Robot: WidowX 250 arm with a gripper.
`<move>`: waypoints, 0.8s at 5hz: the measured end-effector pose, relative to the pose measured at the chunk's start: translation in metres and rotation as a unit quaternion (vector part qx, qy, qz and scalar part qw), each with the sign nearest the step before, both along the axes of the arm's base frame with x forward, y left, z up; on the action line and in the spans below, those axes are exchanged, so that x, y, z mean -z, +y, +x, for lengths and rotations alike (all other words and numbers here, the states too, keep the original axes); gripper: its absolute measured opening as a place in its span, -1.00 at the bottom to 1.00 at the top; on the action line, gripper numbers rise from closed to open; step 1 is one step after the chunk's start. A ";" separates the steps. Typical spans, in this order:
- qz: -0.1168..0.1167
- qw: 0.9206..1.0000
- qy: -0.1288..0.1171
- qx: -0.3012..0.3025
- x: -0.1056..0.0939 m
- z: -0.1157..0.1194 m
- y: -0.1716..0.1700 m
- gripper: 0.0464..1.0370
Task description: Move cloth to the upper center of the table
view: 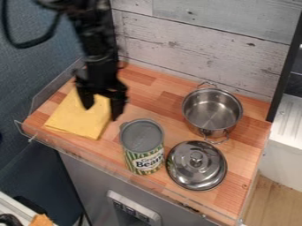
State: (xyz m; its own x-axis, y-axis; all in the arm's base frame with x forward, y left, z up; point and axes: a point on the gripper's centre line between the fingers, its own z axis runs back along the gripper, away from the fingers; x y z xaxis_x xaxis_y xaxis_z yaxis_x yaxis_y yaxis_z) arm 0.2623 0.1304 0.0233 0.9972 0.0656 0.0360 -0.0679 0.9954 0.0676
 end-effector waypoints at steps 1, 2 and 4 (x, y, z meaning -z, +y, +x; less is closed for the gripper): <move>0.001 1.000 -0.011 0.017 0.007 -0.011 0.016 0.93; 0.003 1.000 -0.009 0.000 0.017 -0.019 0.035 0.93; 0.006 1.000 0.010 0.008 0.036 -0.007 0.049 0.93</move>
State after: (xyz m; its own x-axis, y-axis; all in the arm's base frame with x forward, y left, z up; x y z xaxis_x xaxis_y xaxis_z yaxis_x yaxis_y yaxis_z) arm 0.2554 0.1790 -0.0125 0.9986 0.0495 0.0169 -0.0507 0.9954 0.0816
